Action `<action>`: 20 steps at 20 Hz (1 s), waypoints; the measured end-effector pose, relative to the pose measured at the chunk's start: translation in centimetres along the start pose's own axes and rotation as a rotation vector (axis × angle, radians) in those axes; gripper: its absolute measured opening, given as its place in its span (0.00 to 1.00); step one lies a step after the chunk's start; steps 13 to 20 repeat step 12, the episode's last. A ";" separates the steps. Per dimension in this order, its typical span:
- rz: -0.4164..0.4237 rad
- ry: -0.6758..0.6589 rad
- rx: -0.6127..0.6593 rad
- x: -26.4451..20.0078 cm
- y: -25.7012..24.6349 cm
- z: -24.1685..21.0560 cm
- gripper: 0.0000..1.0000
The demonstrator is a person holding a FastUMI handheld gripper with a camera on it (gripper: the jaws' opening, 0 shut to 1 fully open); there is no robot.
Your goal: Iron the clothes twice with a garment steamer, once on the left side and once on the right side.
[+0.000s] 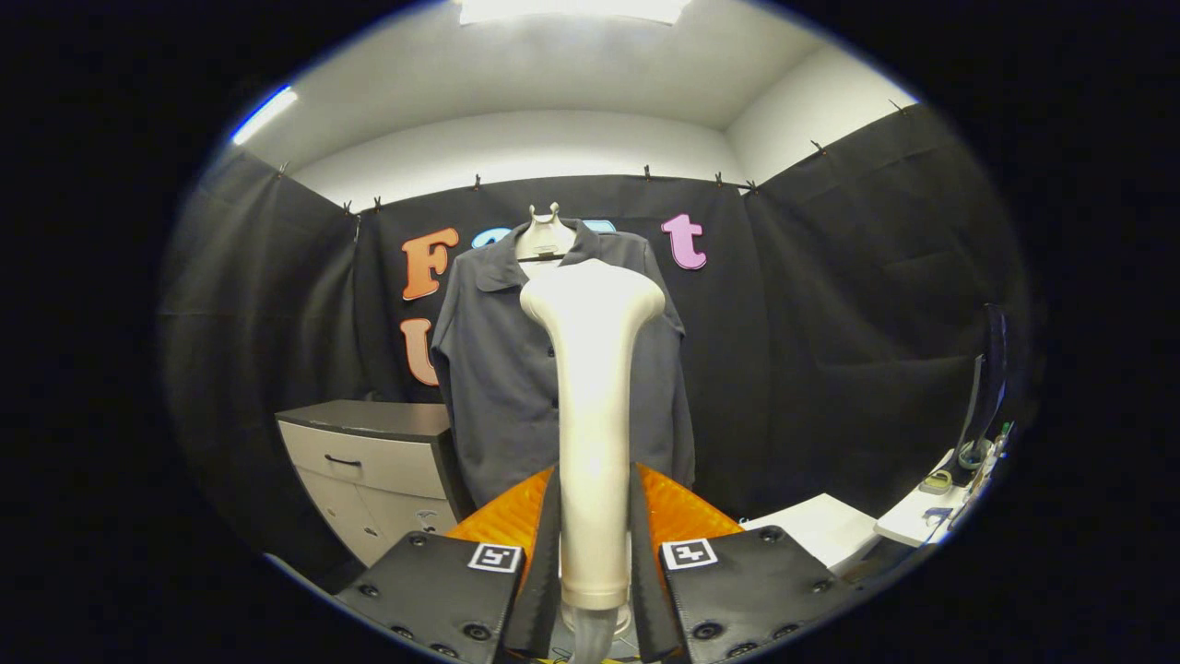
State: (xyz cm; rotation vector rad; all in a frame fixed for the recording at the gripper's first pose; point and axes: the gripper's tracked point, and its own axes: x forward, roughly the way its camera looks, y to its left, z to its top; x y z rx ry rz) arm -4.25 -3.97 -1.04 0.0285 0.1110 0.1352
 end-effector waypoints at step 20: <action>0.035 -0.024 0.000 -0.3 1.3 0.4 0.41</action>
